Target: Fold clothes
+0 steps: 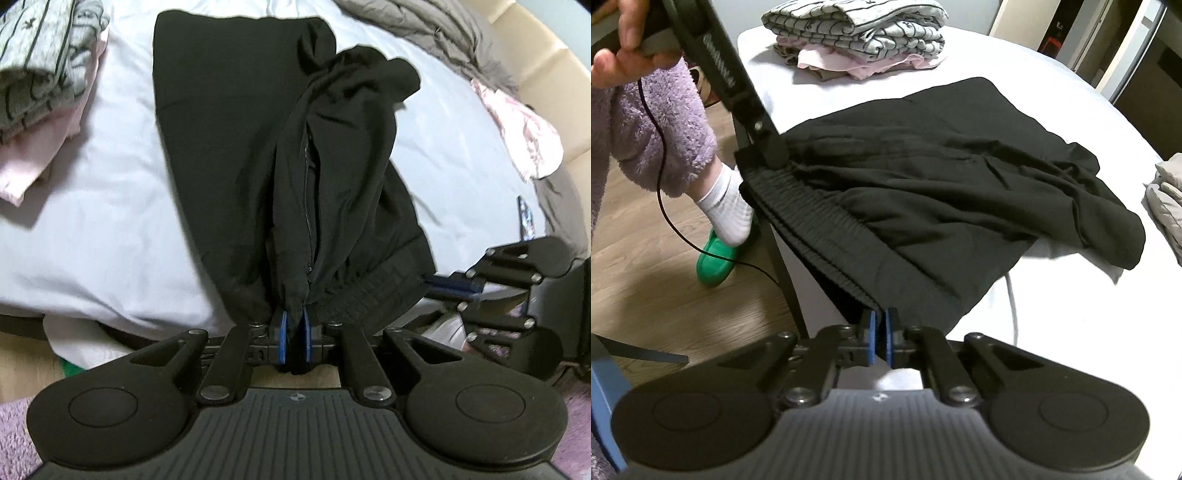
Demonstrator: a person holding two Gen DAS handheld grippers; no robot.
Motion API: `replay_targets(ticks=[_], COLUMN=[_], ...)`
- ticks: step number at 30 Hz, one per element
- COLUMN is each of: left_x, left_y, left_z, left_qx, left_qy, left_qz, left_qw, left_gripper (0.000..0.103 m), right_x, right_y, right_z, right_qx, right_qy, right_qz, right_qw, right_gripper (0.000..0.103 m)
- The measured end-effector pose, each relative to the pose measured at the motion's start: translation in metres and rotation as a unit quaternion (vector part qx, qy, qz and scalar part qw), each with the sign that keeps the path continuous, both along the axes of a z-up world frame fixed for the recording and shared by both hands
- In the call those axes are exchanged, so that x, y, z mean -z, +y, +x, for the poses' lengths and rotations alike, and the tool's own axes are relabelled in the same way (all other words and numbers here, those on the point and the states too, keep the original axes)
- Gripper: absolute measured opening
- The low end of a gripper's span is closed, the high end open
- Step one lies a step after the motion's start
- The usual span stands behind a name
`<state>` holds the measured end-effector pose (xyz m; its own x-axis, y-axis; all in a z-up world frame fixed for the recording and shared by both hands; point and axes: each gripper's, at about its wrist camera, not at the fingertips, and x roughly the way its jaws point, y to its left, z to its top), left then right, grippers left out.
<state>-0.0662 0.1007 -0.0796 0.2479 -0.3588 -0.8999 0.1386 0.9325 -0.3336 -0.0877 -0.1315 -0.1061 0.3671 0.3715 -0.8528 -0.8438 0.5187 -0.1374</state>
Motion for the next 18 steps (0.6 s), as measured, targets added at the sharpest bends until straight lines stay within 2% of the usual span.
replay_targets(ticks=[5, 9, 11, 12, 13, 14, 18], left_x=[0.014, 0.024, 0.019, 0.017, 0.014, 0.011, -0.006], left_y=[-0.013, -0.018, -0.017, -0.017, -0.017, -0.017, -0.019], left_z=[0.009, 0.016, 0.017, 0.017, 0.016, 0.016, 0.022], left_qx=[0.006, 0.005, 0.008, 0.010, 0.011, 0.014, 0.021], left_qy=[0.008, 0.023, 0.022, 0.021, 0.013, 0.006, -0.024], left_qz=[0.037, 0.037, 0.038, 0.039, 0.047, 0.056, 0.078], left_qw=[0.9993, 0.9990, 0.9990, 0.9990, 0.9987, 0.9983, 0.9964], left_gripper=[0.007, 0.012, 0.023, 0.031, 0.037, 0.048, 0.049], right_x=[0.004, 0.002, -0.002, -0.005, -0.008, -0.012, -0.022], right_y=[0.004, 0.003, 0.001, -0.002, -0.005, -0.008, -0.016], right_z=[0.000, 0.002, 0.005, 0.005, 0.005, 0.005, 0.007], right_qx=[-0.007, -0.005, 0.004, 0.009, 0.012, 0.014, 0.022], right_qy=[0.002, 0.026, 0.041, 0.045, 0.045, 0.045, 0.034], right_qz=[-0.003, -0.001, 0.008, 0.015, 0.021, 0.026, 0.027], right_qw=[1.000, 1.000, 0.999, 0.999, 0.999, 0.999, 0.999], right_gripper=[0.007, 0.014, 0.025, 0.043, 0.051, 0.051, 0.051])
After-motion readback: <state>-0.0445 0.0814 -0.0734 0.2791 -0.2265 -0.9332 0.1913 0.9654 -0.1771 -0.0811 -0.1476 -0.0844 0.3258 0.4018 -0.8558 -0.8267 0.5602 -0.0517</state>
